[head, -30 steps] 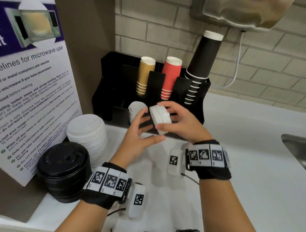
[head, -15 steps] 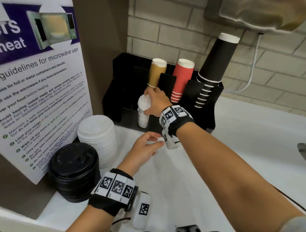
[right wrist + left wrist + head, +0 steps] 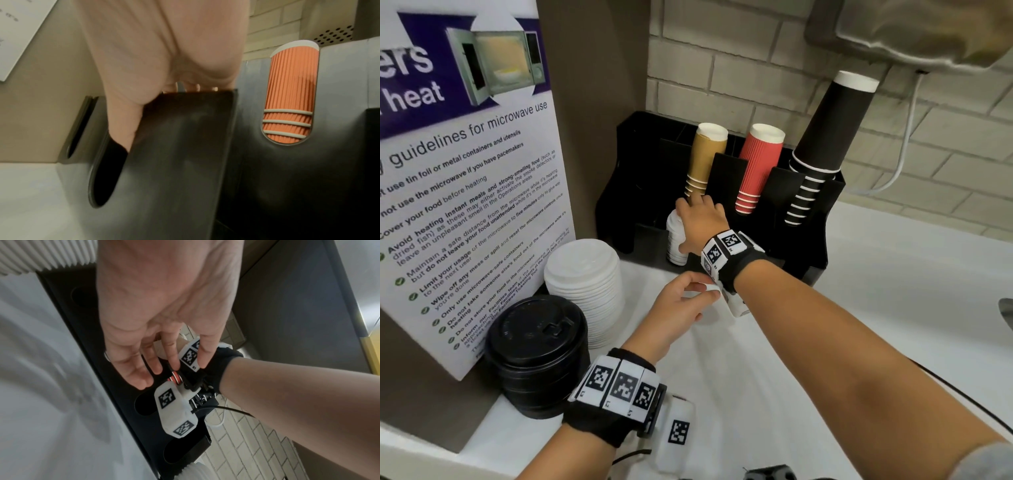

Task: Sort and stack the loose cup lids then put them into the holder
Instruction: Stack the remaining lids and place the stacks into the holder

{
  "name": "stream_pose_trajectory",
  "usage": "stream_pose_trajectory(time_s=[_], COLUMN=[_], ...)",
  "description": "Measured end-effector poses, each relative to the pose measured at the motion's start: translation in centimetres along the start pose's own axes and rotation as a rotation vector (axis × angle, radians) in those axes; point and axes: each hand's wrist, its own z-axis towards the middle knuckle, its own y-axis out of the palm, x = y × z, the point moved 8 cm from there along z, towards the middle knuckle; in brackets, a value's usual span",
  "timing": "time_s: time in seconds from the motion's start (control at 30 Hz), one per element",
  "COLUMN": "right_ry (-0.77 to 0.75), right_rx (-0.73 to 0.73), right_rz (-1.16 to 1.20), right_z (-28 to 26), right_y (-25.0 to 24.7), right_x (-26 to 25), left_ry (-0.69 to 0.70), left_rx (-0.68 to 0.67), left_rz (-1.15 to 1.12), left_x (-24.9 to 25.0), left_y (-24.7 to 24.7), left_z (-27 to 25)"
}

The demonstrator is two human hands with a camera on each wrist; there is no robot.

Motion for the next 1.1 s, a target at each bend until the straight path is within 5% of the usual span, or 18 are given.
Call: stream_pose_trajectory(time_s=[0.23, 0.4, 0.5, 0.63, 0.77, 1.1], right_ry=[-0.025, 0.102, 0.338, 0.688, 0.821, 0.803], right_rx=[0.050, 0.408, 0.496, 0.233, -0.051, -0.047], right_rz=[0.029, 0.686, 0.927, 0.862, 0.751, 0.760], right_z=[-1.1, -6.0, -11.7, -18.5, -21.8, -21.8], right_y=[-0.7, -6.0, -5.7, 0.0, 4.7, 6.1], right_x=[-0.5, 4.8, 11.1, 16.8, 17.3, 16.7], left_ry=[-0.011, -0.007, -0.008, 0.003, 0.000, -0.003], left_rx=[-0.015, 0.011, 0.025, 0.027, 0.014, 0.004], left_rz=[0.004, 0.004, 0.000, -0.020, -0.033, -0.016], left_x=[-0.6, -0.5, -0.4, -0.2, -0.3, -0.5], left_y=[0.4, -0.3, -0.6, -0.6, 0.0, 0.5], left_z=[-0.2, 0.0, 0.3, 0.5, 0.6, 0.3])
